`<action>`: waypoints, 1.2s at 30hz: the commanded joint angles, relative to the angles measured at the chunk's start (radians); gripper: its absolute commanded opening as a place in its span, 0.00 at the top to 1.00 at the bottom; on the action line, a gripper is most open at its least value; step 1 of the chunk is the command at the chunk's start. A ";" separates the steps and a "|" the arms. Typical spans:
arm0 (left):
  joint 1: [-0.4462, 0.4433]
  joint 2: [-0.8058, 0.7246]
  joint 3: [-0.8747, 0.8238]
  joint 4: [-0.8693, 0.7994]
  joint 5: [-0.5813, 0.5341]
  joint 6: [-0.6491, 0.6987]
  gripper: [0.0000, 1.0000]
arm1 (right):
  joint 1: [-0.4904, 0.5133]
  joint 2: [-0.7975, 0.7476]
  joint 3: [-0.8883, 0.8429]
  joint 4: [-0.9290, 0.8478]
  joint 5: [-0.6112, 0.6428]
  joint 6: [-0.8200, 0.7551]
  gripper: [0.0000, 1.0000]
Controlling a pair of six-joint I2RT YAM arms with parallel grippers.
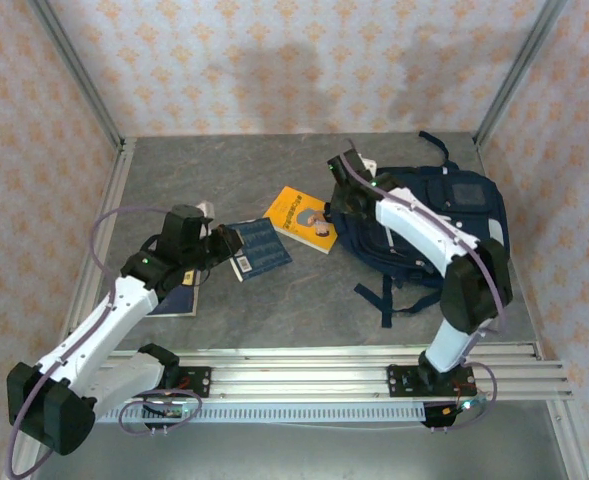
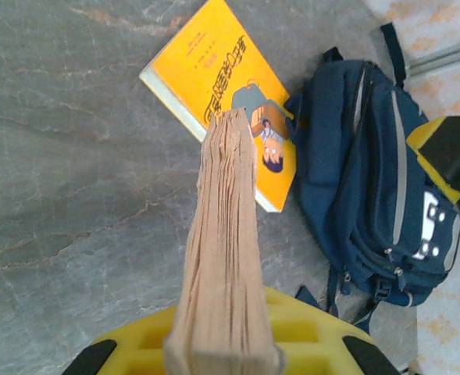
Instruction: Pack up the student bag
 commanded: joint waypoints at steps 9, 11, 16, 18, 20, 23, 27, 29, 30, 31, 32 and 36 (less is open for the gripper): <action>0.014 0.032 0.039 0.009 0.079 0.068 1.00 | -0.076 0.270 0.248 -0.243 0.305 -0.174 0.26; 0.016 0.039 0.041 0.011 0.084 0.071 1.00 | -0.080 0.306 0.273 -0.259 0.310 -0.191 0.26; 0.025 0.046 0.044 0.013 0.099 0.071 1.00 | -0.115 0.344 0.264 -0.250 0.254 -0.191 0.31; 0.025 0.049 0.044 0.015 0.104 0.069 1.00 | -0.141 0.341 0.237 -0.220 0.180 -0.195 0.36; 0.027 0.050 0.044 0.015 0.106 0.069 1.00 | -0.164 0.338 0.216 -0.197 0.091 -0.208 0.49; 0.028 0.051 0.043 0.017 0.109 0.068 1.00 | -0.184 0.295 0.166 -0.144 -0.065 -0.246 0.73; 0.030 0.054 0.045 0.023 0.114 0.060 1.00 | -0.199 0.179 0.091 -0.070 -0.205 -0.291 0.98; 0.031 0.058 0.054 0.021 0.116 0.062 1.00 | -0.202 0.112 0.062 -0.042 -0.216 -0.306 1.00; 0.031 0.060 0.061 0.016 0.115 0.064 1.00 | -0.202 0.072 0.045 -0.025 -0.229 -0.325 1.00; 0.032 0.062 0.070 0.009 0.115 0.069 1.00 | -0.201 0.026 0.019 0.003 -0.255 -0.345 1.00; 0.031 0.062 0.079 0.003 0.114 0.073 1.00 | -0.201 -0.014 -0.006 0.030 -0.280 -0.364 1.00; 0.031 0.057 0.116 -0.031 0.104 0.094 1.00 | -0.202 -0.155 -0.087 0.102 -0.399 -0.459 1.00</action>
